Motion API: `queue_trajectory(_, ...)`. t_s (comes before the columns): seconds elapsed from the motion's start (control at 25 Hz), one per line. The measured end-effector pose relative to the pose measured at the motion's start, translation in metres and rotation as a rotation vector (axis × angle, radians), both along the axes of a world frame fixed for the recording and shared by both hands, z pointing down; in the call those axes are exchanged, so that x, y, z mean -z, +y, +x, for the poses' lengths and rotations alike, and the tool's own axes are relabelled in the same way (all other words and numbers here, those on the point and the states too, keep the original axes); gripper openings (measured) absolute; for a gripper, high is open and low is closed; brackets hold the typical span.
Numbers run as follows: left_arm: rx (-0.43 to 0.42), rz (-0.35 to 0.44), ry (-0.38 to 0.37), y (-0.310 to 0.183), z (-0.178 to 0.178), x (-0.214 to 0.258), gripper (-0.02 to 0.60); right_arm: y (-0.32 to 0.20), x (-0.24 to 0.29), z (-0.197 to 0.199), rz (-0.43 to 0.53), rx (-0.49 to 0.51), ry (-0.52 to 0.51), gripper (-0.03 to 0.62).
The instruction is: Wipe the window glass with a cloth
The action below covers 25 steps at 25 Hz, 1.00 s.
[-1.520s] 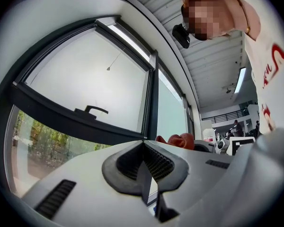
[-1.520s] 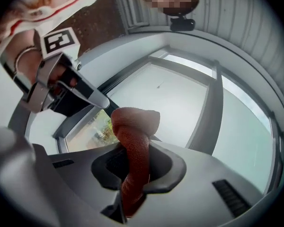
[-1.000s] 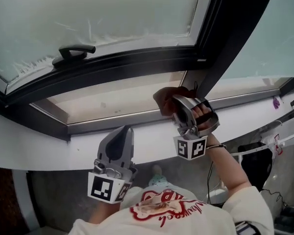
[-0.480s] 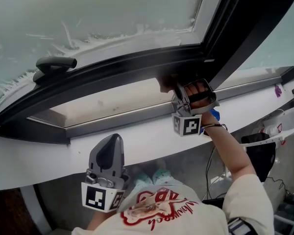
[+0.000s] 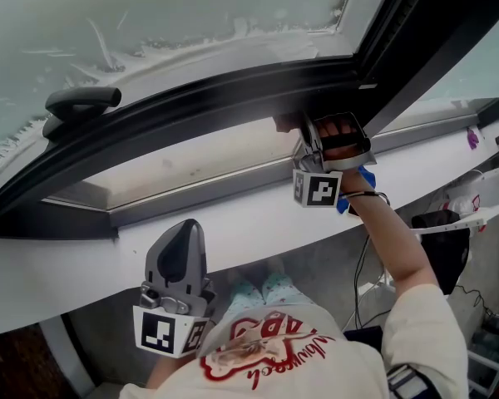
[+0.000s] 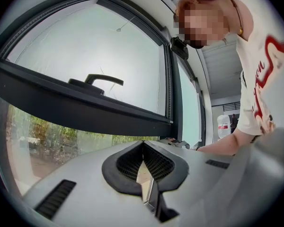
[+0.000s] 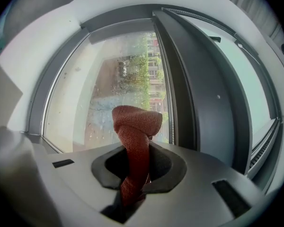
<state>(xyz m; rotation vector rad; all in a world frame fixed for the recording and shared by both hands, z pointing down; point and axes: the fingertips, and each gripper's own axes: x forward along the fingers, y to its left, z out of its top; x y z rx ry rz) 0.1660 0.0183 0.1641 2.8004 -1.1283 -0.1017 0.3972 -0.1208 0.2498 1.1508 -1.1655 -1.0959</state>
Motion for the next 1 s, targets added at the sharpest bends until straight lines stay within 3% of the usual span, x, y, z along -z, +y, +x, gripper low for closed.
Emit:
queue_trajectory(0.28, 0.028, -0.011, -0.007, 0.002, -0.006, -0.002, 0.021, -0.005, -0.014, -0.004, -0.046, -0.012, -0.075, 0.074)
queue_trajectory(1.0, 0.115, -0.015, -0.043, 0.016, -0.018, -0.005, 0.021, -0.006, -0.073, 0.0, -0.129, -0.041, -0.128, 0.074)
